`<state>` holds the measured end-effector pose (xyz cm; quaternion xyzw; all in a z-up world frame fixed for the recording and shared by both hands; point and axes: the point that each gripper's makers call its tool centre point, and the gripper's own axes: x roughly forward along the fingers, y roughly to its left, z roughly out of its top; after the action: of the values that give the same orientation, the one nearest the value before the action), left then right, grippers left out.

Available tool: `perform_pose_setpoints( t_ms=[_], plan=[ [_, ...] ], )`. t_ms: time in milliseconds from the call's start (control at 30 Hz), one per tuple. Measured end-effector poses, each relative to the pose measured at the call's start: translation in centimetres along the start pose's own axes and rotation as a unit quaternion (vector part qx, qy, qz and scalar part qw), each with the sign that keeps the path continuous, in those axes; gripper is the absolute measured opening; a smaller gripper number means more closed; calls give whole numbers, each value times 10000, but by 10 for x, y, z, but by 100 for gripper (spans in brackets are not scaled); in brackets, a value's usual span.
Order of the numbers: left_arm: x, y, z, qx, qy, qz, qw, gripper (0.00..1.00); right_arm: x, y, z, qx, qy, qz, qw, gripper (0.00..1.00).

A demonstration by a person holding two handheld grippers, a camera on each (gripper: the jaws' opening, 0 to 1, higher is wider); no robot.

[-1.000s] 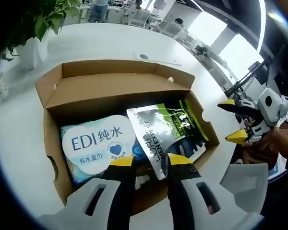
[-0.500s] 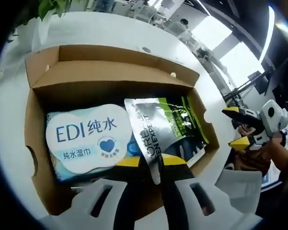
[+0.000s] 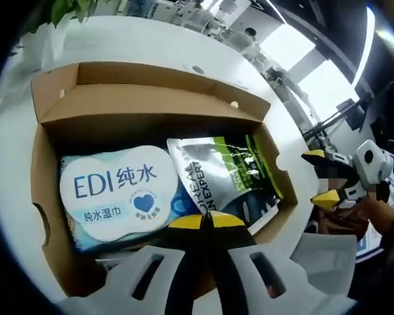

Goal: Operate the shoe box by opening the lid, removing the specified soft item, and placing it in the target area until the item is outside and the box remains undamaged.

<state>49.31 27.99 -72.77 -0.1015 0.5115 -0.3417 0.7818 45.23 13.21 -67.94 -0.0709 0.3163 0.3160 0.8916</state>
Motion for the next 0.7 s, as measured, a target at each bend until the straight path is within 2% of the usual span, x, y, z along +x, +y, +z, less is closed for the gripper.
perform_pose_setpoints(
  t_ms=[700],
  plan=[
    [-20, 6, 18, 152, -125, 229, 9995, 0, 10, 10, 14, -161, -136, 150, 9997, 51]
  ],
)
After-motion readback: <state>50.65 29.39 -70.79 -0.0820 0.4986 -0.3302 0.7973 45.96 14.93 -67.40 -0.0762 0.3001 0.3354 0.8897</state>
